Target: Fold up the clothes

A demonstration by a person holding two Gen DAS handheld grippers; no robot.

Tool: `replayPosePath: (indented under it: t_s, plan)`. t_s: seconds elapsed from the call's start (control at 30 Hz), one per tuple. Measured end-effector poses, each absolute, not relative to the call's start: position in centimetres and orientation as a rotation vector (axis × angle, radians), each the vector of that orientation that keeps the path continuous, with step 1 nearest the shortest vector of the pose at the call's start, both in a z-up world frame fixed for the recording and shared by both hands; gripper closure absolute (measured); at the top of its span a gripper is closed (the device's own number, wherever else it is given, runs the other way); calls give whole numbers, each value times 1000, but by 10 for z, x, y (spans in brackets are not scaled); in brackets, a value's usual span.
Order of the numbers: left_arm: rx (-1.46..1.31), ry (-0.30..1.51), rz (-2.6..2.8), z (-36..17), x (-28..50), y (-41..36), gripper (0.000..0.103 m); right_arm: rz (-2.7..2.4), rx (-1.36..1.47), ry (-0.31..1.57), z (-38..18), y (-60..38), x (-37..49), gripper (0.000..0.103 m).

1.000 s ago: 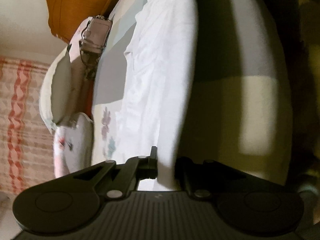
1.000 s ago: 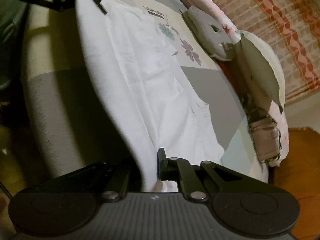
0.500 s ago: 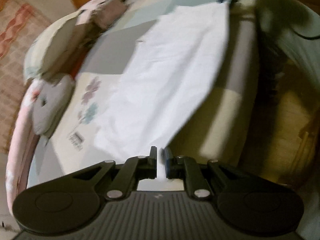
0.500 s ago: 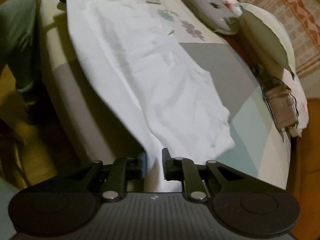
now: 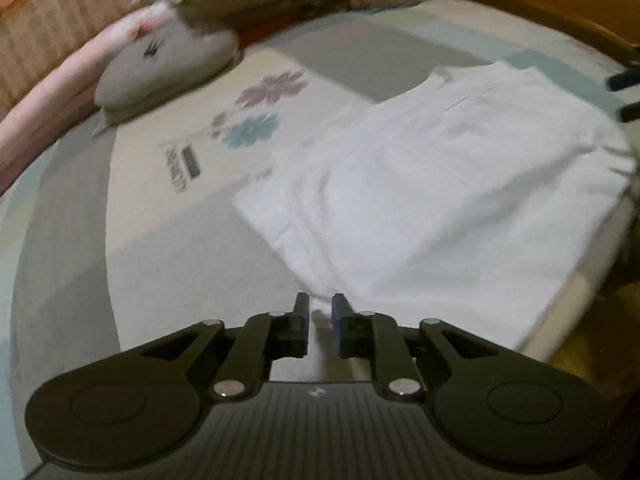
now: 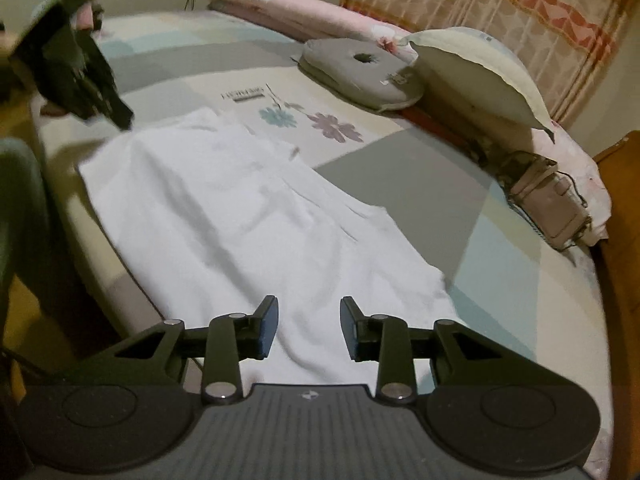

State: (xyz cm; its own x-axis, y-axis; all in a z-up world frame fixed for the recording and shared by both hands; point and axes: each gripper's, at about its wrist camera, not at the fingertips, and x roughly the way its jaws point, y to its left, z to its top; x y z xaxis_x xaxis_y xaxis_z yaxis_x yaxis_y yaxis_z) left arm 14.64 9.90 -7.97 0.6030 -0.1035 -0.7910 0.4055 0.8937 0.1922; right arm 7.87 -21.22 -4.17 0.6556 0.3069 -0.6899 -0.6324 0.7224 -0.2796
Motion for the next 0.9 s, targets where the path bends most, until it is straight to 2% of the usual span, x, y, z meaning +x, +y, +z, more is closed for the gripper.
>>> replayPosePath:
  t_s: [0.03, 0.07, 0.1, 0.17, 0.33, 0.4, 0.43, 0.6, 0.67, 0.83, 0.9]
  plan:
    - [351, 885, -293, -84, 145, 103, 89, 567, -519, 657, -41, -210, 79, 63]
    - [288, 893, -301, -85, 147, 109, 96, 572, -501, 654, -40, -208, 79, 62]
    - [225, 900, -308, -86, 149, 114, 99, 577, -482, 651, -39, -206, 79, 61]
    - [167, 911, -315, -87, 149, 121, 100, 587, -449, 647, -39, -202, 79, 61]
    - [294, 959, -265, -86, 132, 122, 103, 577, -438, 662, -44, -202, 81, 60]
    - [270, 928, -241, -71, 130, 127, 103, 564, -407, 674, -47, -204, 85, 56]
    - [249, 899, -232, -62, 130, 128, 102, 551, -384, 683, -49, -205, 88, 53]
    - [173, 802, -299, -33, 151, 102, 93, 467, -287, 714, -62, -205, 104, 50]
    - [140, 790, -325, -38, 166, 85, 81, 416, -262, 729, -70, -205, 112, 48]
    - [50, 870, -260, -80, 196, 79, 75, 329, -205, 782, -89, -212, 126, 48]
    - [11, 890, -214, -87, 198, 88, 72, 308, -209, 796, -96, -215, 127, 44]
